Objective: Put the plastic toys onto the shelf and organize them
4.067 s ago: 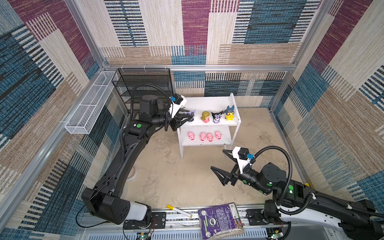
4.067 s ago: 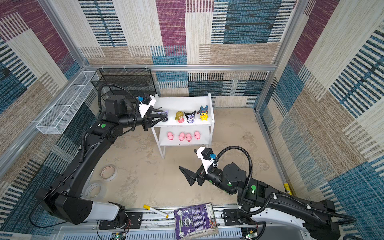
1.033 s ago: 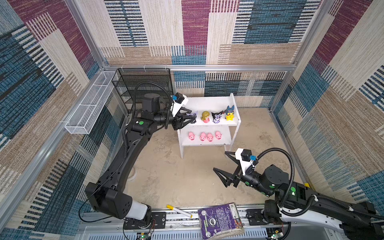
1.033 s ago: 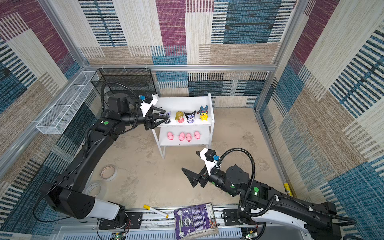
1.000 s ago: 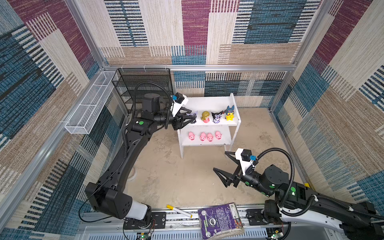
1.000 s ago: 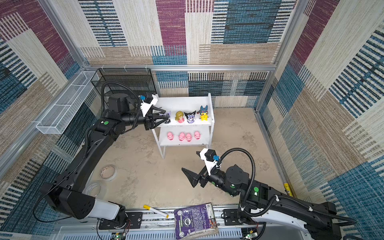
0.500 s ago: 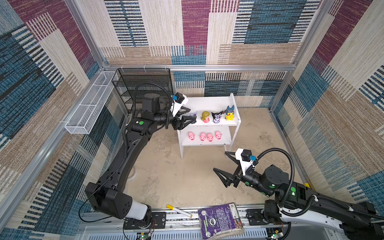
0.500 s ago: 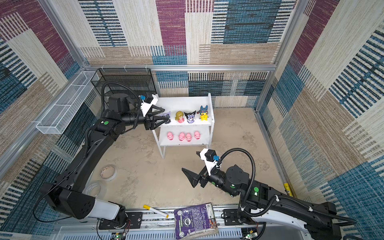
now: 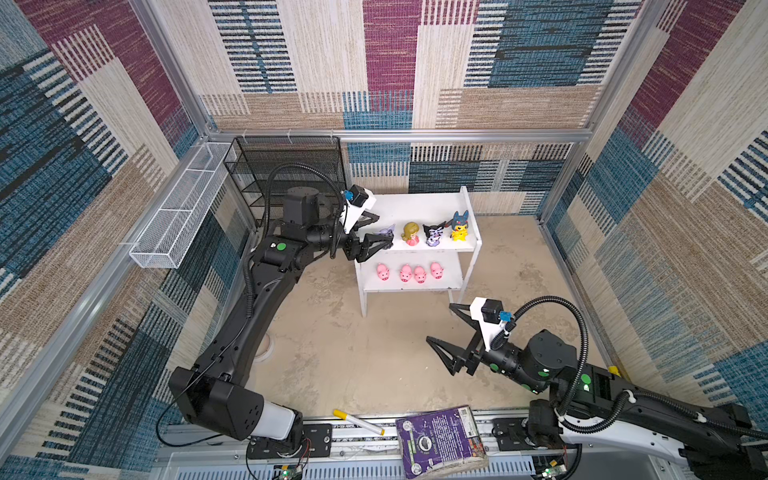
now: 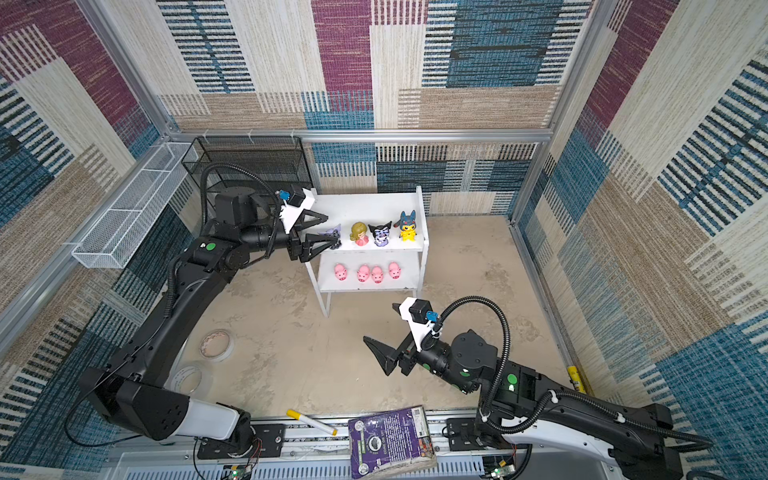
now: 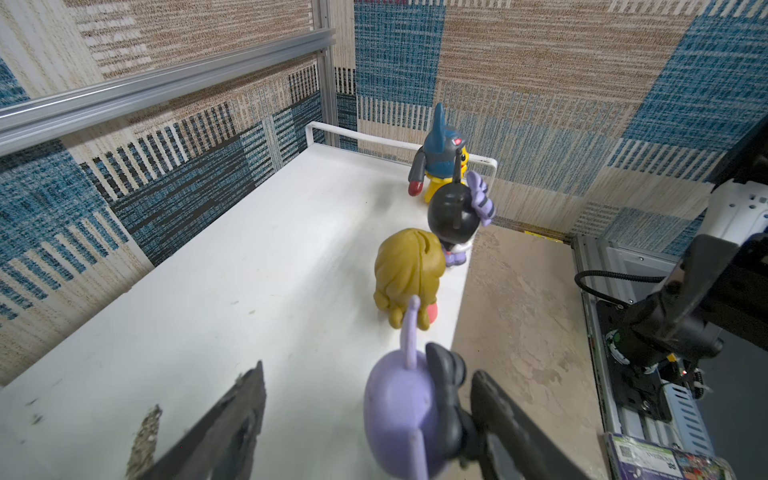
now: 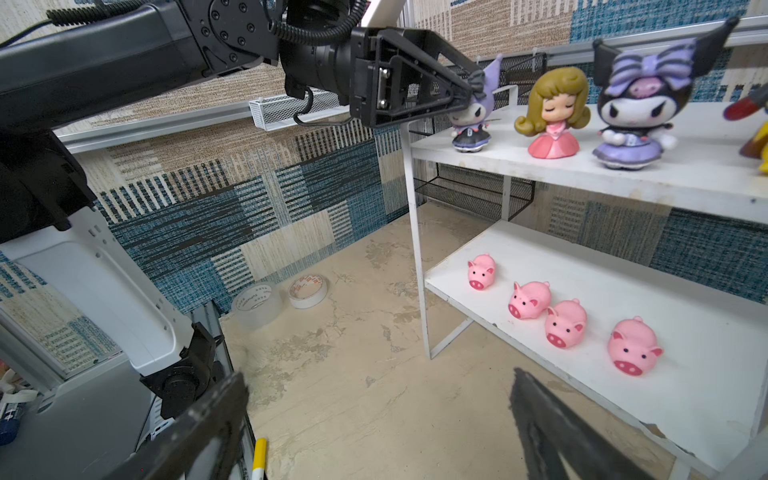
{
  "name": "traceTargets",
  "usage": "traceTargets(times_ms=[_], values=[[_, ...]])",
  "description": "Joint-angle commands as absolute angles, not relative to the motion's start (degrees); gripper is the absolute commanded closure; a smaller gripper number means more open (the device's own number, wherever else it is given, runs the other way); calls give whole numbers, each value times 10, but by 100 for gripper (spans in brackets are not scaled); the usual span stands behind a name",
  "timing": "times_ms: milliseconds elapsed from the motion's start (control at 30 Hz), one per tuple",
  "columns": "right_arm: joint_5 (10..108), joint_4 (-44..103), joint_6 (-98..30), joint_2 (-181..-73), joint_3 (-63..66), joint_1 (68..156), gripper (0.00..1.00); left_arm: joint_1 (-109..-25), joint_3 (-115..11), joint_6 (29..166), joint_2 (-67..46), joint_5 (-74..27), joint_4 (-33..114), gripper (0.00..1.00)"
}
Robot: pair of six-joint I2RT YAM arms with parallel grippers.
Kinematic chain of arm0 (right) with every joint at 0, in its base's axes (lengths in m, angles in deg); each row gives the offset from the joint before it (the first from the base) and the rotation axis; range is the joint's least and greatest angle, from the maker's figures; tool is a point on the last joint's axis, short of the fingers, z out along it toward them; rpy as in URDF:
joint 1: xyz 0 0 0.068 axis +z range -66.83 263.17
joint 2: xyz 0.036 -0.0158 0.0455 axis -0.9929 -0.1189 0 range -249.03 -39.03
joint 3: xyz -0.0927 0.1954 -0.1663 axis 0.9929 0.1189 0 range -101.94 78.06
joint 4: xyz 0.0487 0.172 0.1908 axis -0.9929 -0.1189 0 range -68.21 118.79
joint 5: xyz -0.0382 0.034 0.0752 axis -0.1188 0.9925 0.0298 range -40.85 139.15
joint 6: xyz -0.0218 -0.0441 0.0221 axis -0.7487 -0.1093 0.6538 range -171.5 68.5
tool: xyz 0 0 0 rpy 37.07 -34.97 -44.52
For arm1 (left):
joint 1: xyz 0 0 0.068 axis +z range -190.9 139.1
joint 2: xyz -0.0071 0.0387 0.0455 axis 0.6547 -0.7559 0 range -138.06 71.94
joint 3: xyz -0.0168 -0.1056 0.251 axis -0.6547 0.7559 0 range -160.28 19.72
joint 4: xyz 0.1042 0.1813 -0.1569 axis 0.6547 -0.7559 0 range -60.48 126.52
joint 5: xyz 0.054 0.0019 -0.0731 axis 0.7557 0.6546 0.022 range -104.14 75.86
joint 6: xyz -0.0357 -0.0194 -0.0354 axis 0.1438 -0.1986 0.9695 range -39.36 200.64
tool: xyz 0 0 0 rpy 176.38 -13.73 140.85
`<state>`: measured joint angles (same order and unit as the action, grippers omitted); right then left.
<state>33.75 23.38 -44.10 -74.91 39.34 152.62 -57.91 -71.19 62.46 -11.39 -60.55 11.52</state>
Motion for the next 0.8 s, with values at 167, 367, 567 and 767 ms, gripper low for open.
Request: traceTargets(times_ms=[167,367,567,767], values=[[343,246,-438,-749,396,1527,0,-579,-711,625,-102,-615,123,17],[345,248,-438,-750,397,1527,1,-579,-713,620,-103,-615,109,12],[346,247,-438,-749,397,1527,0,-580,-701,611,-101,-597,98,12],[346,248,-440,-752,396,1527,0,-580,-708,605,-112,-584,92,12]])
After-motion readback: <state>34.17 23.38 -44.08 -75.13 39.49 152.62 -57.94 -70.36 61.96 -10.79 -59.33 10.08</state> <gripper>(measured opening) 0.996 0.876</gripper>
